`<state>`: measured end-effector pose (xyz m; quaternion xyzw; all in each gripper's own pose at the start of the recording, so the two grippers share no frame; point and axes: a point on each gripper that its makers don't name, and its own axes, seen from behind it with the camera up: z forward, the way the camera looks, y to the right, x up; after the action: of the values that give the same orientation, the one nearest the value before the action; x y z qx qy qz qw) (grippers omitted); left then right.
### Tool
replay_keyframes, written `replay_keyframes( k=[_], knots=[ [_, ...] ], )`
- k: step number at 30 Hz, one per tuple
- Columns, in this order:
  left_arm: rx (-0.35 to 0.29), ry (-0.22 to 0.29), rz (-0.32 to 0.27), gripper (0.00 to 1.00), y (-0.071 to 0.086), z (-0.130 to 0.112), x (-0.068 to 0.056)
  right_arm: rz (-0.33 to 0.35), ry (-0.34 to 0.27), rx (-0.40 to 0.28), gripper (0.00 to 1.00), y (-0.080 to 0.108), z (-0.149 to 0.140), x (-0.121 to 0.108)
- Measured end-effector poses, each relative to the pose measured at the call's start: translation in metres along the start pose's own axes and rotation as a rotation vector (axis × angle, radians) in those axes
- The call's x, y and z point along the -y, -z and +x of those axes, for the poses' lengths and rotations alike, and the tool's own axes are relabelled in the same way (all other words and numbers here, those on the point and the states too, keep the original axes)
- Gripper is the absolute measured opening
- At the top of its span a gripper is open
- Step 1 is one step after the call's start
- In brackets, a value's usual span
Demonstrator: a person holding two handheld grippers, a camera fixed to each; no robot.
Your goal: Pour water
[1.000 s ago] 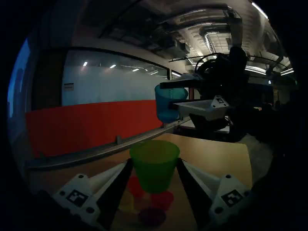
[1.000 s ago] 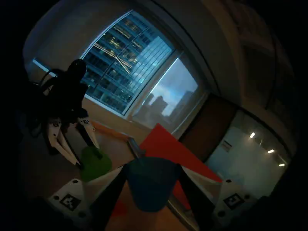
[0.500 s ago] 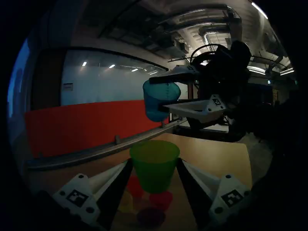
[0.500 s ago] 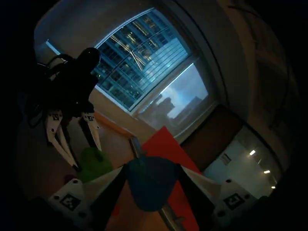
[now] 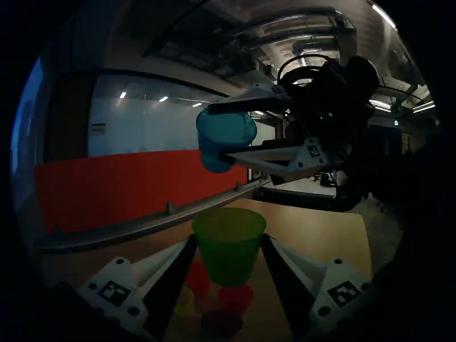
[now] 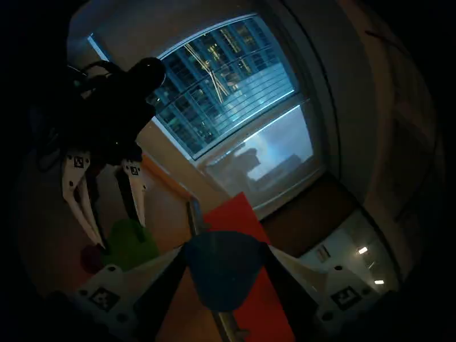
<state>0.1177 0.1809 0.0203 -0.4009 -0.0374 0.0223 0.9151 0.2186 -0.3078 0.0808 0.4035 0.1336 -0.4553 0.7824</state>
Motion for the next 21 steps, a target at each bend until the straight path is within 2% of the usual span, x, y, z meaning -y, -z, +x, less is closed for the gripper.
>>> replay_keyframes(
  k=[12,21],
  knots=[
    [0.0,-0.005,-0.006,0.82,-0.002,0.003,-0.001,-0.001,0.101,0.005,0.93,-0.005,0.002,-0.005],
    [0.004,-0.007,-0.013,0.83,-0.004,0.003,-0.004,-0.015,0.153,0.007,0.93,-0.006,0.003,-0.011]
  ],
)
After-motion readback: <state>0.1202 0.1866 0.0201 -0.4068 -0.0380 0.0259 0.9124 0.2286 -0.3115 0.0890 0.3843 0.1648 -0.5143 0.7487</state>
